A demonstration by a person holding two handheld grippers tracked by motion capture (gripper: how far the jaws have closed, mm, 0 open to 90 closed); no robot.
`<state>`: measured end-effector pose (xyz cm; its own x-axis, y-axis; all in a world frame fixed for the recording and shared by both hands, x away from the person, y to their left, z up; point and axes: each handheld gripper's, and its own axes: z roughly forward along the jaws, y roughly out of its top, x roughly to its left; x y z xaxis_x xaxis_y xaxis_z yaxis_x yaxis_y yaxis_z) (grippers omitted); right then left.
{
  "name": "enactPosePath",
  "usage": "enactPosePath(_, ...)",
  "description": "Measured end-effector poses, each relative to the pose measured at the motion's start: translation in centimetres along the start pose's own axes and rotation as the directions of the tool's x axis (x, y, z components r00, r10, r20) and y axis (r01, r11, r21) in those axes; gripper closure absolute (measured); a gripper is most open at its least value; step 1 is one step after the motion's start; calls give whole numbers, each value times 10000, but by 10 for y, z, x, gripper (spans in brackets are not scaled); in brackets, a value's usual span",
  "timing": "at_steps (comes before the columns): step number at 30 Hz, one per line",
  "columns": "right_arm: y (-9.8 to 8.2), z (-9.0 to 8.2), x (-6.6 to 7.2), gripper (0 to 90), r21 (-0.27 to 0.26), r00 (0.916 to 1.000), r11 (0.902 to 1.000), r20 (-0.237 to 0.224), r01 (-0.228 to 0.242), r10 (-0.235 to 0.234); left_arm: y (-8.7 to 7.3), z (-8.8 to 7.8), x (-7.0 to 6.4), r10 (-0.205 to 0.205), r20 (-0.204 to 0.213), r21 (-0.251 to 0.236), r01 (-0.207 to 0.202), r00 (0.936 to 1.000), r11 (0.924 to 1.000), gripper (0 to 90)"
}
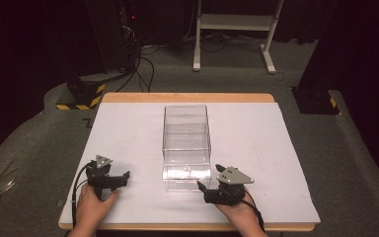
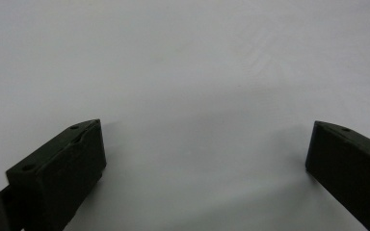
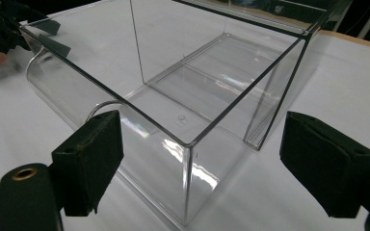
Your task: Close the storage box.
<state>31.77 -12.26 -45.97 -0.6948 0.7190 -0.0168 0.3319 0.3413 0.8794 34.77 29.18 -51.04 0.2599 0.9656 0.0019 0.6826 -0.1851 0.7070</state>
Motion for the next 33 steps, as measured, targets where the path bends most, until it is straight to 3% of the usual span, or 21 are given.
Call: enactPosePath(33,8,21,-15,161,41,9989,9993,287,-384,383,0,0,0,8,-1,-2,-8,10000,10000,5)
